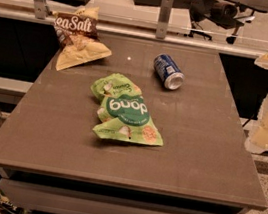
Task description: Place pepsi can upright
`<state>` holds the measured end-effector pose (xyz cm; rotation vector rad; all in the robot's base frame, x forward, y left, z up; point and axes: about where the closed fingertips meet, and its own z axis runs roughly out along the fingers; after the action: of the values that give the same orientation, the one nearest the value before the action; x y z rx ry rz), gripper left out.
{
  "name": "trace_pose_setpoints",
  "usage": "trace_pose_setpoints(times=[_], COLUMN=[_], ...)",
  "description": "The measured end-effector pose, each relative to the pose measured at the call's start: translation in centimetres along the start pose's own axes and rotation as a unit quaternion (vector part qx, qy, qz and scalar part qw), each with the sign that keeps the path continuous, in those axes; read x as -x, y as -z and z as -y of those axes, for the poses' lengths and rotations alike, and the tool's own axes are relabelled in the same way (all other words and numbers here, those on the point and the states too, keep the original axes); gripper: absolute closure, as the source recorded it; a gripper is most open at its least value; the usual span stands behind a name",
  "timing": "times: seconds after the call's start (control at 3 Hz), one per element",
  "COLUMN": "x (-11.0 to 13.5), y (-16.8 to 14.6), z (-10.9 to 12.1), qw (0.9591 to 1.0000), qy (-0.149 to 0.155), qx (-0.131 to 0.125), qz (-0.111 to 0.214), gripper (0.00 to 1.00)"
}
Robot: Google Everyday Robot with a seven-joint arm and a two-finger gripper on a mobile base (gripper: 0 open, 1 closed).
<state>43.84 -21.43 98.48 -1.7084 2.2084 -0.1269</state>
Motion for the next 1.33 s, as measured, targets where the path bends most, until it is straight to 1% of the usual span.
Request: trace_pose_setpoints(times=[0.67,1.0,1.33], x=[0.1,0.2,0.8], y=[0.2,0.5,1.1], z=[0.2,1.0,1.9], qw=[1.0,0.9994,0.9966], qy=[-0.005,-0.027,-0.069], qx=[-0.004,-0.008,-0.007], qz=[0.005,0.022,0.045], gripper=[0.0,0.0,0.0])
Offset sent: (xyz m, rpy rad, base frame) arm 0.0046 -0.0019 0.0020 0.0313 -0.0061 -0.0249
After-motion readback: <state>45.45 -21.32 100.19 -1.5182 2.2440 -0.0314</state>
